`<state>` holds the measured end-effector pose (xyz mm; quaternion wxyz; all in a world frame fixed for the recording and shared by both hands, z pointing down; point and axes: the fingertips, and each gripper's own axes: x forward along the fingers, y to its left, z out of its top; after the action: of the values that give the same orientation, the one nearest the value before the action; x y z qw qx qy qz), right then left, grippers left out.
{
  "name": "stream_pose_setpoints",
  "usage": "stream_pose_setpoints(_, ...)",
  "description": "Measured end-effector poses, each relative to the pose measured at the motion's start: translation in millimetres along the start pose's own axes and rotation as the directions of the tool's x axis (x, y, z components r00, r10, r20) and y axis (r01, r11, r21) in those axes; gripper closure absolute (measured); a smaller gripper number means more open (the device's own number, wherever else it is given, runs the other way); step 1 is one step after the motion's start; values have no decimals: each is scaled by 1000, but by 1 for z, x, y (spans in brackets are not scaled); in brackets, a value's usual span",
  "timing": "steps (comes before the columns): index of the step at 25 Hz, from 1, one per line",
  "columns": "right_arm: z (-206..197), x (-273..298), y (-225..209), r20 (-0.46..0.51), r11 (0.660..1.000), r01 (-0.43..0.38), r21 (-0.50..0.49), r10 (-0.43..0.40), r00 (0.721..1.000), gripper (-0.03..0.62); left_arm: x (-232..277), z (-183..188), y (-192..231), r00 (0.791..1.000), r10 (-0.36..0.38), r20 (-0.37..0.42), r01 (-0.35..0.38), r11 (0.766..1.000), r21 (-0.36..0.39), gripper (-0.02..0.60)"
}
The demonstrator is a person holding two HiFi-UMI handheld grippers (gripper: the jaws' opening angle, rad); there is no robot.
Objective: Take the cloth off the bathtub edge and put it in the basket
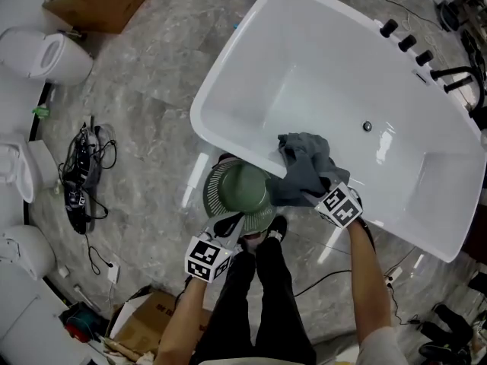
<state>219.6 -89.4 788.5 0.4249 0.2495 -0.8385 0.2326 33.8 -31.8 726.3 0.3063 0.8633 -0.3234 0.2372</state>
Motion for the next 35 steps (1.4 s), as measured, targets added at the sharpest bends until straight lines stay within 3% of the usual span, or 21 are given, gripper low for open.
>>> stream_pose_setpoints(1,6,-7,-1,44,999,28,37,-29,999,457,-5,0,2,1000,0,3,0,1000,5,523)
stream_pose_setpoints(2,11,-14,-1,86,996,49,78,-56,995,554,-11,-1,5,1000,0,6,-1,1000,9,523)
stream_pose_setpoints(7,25,-30,24,171,984,112,139,-135,976,554,-33,-11,11,1000,2,10,-2,1000,16,523)
stream_pose_setpoints(13,69,-54,70,350,971,75,226,-153,924,554,-58,-21,18,999,12,31,-13,1000,7,523)
stream_pose_setpoints(24,127,-54,157,495,969,-65,237,-63,866,554,-93,-43,41,996,60,72,-56,997,-56,523)
stream_pose_setpoints(35,173,-41,237,556,948,-240,210,86,827,554,-92,-77,37,998,46,41,-42,993,-107,523)
